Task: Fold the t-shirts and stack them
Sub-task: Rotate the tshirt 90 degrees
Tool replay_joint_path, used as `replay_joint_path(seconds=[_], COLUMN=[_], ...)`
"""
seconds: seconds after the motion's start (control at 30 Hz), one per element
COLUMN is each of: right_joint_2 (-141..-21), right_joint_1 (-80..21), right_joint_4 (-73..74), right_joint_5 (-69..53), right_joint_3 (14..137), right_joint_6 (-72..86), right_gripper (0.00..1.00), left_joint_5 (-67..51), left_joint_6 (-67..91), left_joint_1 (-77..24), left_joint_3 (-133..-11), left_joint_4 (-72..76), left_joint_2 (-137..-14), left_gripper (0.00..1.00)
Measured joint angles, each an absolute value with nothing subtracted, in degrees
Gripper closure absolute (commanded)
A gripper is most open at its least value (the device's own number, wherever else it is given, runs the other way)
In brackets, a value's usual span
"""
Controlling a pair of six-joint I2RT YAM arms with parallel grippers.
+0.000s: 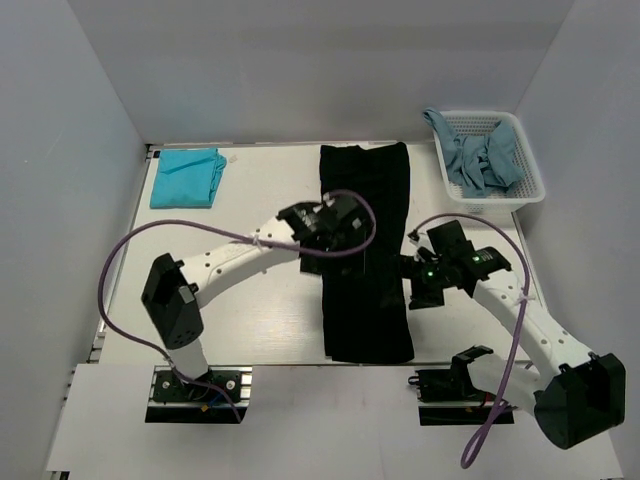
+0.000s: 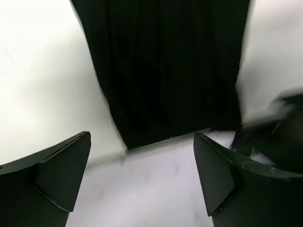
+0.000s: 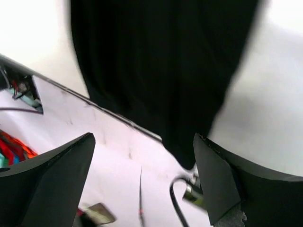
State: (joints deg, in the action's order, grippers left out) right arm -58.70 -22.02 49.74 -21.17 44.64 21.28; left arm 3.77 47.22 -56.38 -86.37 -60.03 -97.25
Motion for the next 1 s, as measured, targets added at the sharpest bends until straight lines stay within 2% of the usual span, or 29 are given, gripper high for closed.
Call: replay_joint_path(seconds=[0.17, 0.3, 0.4, 0.5, 0.57, 0.63, 0.7, 1.0], right_joint_2=[-63.0, -67.1, -70.3, -73.5, -76.7, -80.9, -85.4, -92.8], right_joint_1=[-29.5, -34.6, -38.0, -40.0, -40.2, -40.2, -40.1, -40.1], right_joint_4=[41.3, 33.6, 27.9, 22.0, 19.1, 17.6, 16.4, 13.3], right_joint_5=[-21.3, -20.6, -18.9, -16.4, -14.7, -13.3, -12.1, -9.9], right_joint_3=[45.5, 45.1, 45.1, 45.1, 45.3, 46.3, 47.9, 54.3], right_joint_6=[20.5, 20.5, 20.8, 21.4, 22.3, 23.3, 23.9, 25.7], right_gripper=[0.10, 0.10, 0.10, 0.17, 0.28, 0.31, 0.38, 0.50], left_joint_5=[11.9, 11.3, 7.9, 3.4, 1.1, -0.7, -1.5, -3.9], left_joint_6=[42.0, 35.6, 31.3, 27.9, 26.3, 25.3, 24.8, 24.9], left_joint_1=[-48.0, -38.8, -36.9, -37.1, -37.2, -37.3, -37.1, -33.0], left_joint_3=[-99.5, -108.6, -117.4, -123.5, -124.5, -125.9, -127.3, -127.0], left_joint_4=[-56.3, -49.6, -43.6, -37.1, -33.3, -31.0, -29.4, -23.4], left_joint_2=[-104.4, -114.8, -125.0, -133.6, -137.1, -140.4, -143.0, -144.2], left_gripper=[0.01, 0.01, 0.01, 0.01, 0.01, 0.01, 0.01, 0.01])
